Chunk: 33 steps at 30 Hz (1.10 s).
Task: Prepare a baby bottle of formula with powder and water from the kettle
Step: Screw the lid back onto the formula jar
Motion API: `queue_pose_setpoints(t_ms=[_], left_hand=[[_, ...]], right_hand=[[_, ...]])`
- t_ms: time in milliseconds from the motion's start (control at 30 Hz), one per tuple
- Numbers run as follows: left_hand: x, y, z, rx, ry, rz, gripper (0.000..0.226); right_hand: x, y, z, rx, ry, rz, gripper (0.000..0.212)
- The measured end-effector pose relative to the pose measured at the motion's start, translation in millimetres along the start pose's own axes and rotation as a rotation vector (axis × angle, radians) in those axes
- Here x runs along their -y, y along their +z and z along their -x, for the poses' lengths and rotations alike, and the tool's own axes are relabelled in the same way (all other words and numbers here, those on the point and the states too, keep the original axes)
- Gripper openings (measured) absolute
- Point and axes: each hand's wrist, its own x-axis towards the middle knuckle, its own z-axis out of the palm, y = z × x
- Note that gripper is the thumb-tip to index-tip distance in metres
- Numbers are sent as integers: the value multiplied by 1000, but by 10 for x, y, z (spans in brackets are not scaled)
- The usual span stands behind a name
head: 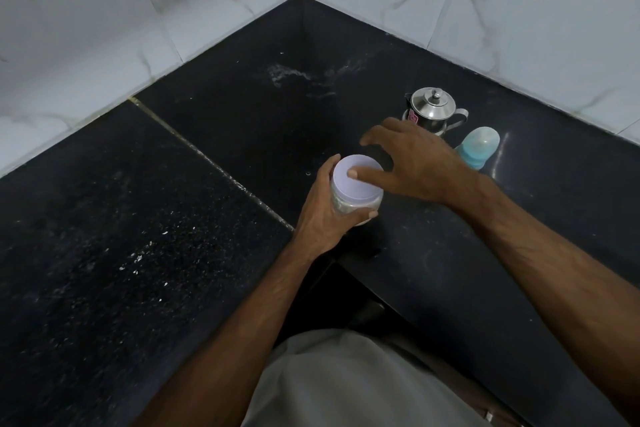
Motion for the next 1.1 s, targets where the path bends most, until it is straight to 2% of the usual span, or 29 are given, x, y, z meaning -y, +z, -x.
queue_pose_setpoints(t_ms=[100, 167, 333, 400, 500, 567, 667, 767, 967, 1100], left_hand=[[8, -9, 1, -4, 14, 3, 95], [39, 4, -5, -17, 24, -16, 91], [37, 4, 2, 17, -12, 33, 98], [2, 2, 11, 12, 1, 44, 98], [-34, 4, 29, -4, 32, 72, 94], [-33, -1, 42, -3, 32, 75, 90], [-17, -17, 35, 10, 14, 43, 94], [-62, -15, 25, 22, -13, 13, 100], [-44, -7, 31, 12, -7, 9, 91], [-30, 2, 33, 1, 17, 11, 97]], right_hand=[[1, 100, 40, 180, -118, -171, 68], [11, 166, 58, 224, -123, -195, 74], [56, 192, 53, 78, -38, -48, 78], [50, 202, 57, 81, -37, -39, 80], [15, 185, 65, 156, -97, -209, 77], [-4, 184, 73, 192, -121, -240, 75], [34, 190, 78, 104, -70, -138, 73], [46, 187, 68, 56, -10, 2, 80], [24, 191, 82, 172, -81, -211, 76], [69, 255, 96, 73, 34, -132, 86]])
